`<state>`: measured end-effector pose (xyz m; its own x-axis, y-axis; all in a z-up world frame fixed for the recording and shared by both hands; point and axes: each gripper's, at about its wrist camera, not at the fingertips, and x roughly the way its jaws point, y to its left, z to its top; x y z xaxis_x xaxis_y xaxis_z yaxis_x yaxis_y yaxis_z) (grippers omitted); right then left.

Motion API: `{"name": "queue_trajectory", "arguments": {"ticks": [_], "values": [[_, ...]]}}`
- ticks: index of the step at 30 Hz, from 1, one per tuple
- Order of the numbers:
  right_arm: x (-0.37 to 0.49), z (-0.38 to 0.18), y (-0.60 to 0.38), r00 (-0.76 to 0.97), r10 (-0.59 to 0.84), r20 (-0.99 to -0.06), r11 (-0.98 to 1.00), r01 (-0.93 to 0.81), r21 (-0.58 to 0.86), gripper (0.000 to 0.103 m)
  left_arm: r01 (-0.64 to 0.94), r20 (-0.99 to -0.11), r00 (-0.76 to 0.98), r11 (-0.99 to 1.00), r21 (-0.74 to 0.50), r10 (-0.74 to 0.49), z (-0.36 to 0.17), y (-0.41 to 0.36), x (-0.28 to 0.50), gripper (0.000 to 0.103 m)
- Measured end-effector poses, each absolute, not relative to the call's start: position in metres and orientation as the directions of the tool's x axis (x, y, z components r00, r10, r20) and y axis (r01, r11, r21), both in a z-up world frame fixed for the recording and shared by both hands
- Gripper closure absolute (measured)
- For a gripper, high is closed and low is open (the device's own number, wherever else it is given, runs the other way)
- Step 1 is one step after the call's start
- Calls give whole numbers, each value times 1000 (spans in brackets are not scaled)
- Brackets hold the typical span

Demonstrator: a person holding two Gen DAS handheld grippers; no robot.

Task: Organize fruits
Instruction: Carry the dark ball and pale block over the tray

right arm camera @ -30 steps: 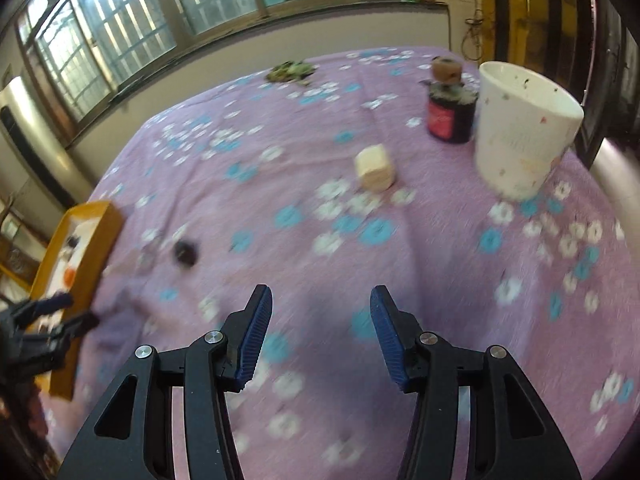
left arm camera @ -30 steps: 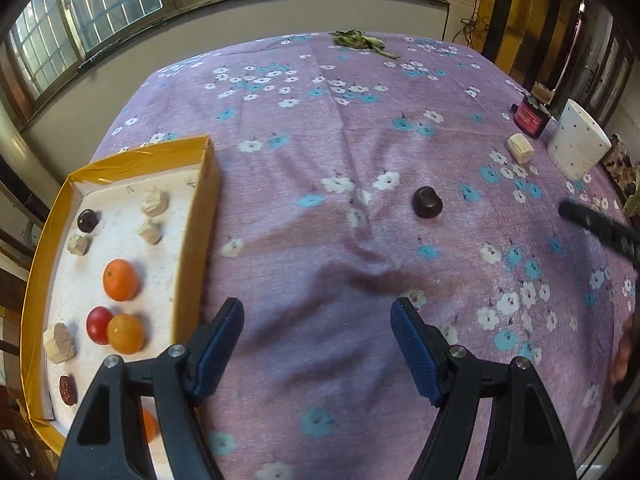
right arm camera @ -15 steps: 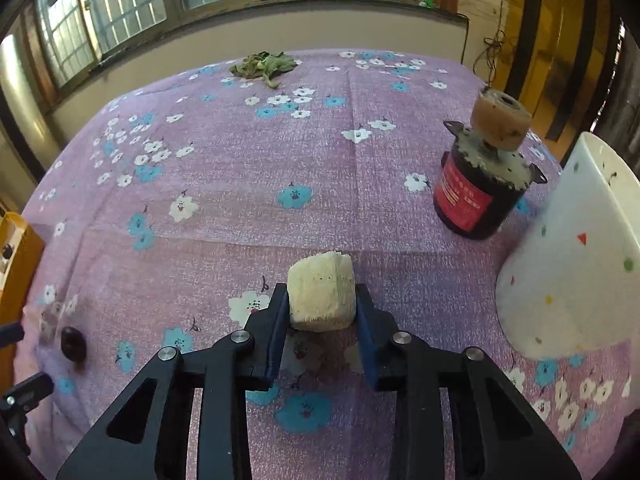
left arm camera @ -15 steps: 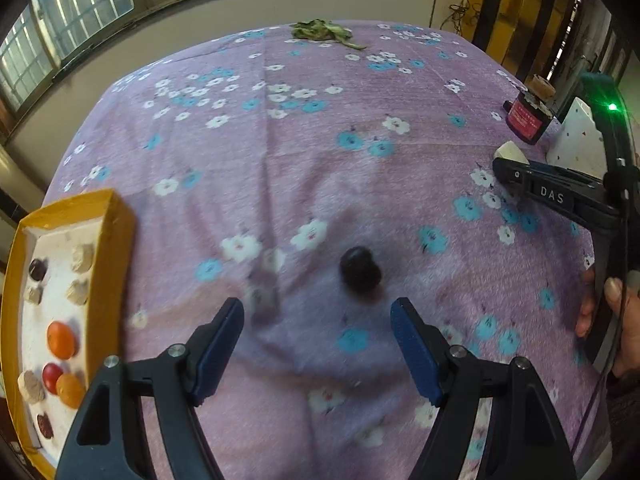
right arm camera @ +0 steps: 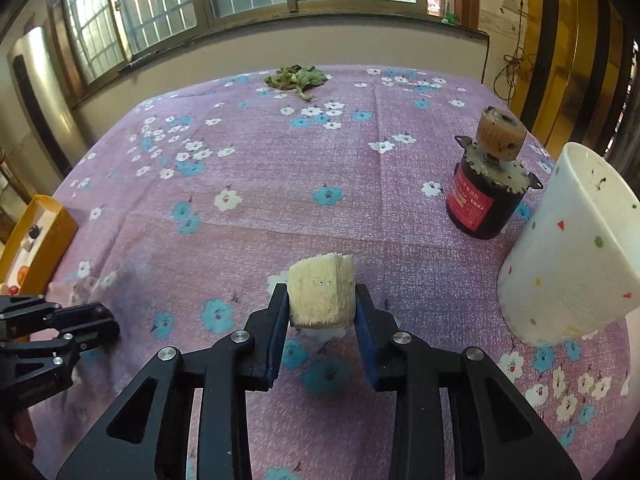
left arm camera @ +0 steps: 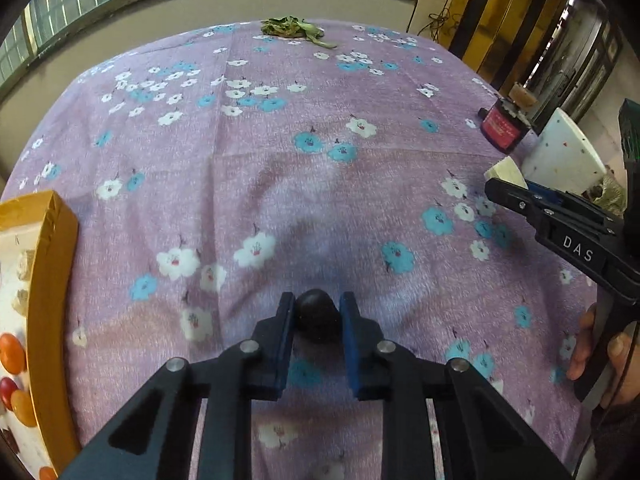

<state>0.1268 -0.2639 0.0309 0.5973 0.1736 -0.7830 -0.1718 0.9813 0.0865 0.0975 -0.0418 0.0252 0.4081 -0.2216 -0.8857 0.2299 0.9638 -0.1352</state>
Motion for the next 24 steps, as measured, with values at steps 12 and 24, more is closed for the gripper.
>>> {"name": "queue_trajectory", "arguments": {"ticks": [12,24], "values": [[56,49,-234,600,212,-771,974,-198,114,72,229,-867,416,954,-192,-274,44,-5,52,78],[-1,44,-157,538,269,-799,956,-247,156,72,241,-830,463,945,-220,-311,73,53,2,78]]}}
